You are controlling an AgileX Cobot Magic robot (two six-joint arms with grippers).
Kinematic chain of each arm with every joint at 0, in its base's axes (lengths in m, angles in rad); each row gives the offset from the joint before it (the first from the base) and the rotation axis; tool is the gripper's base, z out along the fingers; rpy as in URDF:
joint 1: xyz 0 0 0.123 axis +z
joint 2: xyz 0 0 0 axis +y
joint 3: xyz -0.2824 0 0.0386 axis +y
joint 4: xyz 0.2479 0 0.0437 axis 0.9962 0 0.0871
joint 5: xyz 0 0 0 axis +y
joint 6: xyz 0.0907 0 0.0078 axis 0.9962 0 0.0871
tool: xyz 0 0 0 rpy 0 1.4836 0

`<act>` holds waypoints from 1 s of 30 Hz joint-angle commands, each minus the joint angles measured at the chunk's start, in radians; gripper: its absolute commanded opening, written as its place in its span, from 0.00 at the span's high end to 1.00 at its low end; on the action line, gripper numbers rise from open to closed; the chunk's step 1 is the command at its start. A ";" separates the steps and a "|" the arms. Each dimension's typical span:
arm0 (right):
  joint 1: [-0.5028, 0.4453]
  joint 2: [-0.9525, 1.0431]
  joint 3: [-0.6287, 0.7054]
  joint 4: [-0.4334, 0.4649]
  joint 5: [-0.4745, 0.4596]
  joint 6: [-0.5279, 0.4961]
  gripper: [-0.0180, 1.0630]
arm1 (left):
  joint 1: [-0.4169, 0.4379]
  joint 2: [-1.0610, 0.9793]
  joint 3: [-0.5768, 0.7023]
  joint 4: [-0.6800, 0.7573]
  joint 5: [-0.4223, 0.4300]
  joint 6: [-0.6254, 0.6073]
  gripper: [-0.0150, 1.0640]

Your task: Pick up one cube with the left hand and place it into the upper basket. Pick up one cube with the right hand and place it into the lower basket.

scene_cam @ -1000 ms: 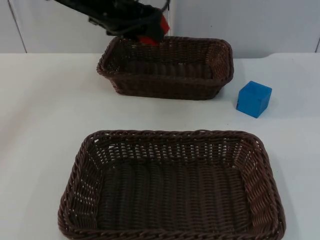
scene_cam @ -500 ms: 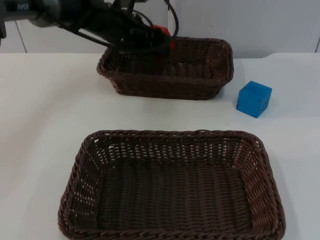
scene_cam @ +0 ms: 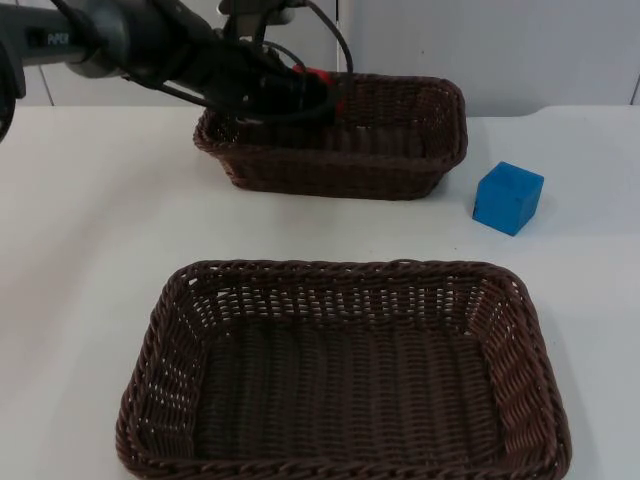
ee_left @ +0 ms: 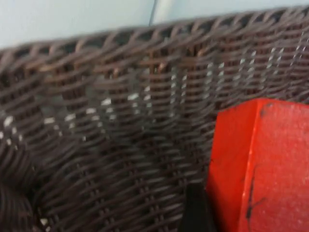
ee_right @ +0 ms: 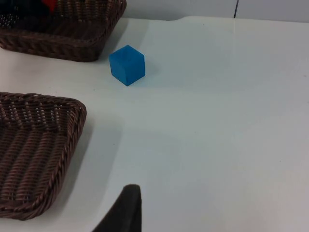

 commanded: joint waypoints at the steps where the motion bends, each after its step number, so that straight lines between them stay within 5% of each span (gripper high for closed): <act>1: -0.005 -0.004 0.009 0.000 0.000 0.002 0.01 | -0.006 0.006 -0.005 -0.017 0.008 -0.009 0.99; 5: -0.005 -0.004 0.009 0.000 0.000 0.002 0.01 | -0.006 0.009 -0.005 -0.017 0.012 -0.009 0.89; 10: -0.005 -0.004 0.009 0.000 0.000 0.002 0.01 | -0.006 0.009 -0.005 -0.017 0.021 -0.009 0.57; 17: -0.005 -0.004 0.009 0.000 0.000 0.002 0.01 | -0.006 0.004 -0.005 -0.042 0.031 -0.009 0.35; 30: -0.005 -0.004 0.009 0.000 0.000 0.002 0.01 | -0.004 -0.139 -0.005 -0.046 0.153 -0.009 0.31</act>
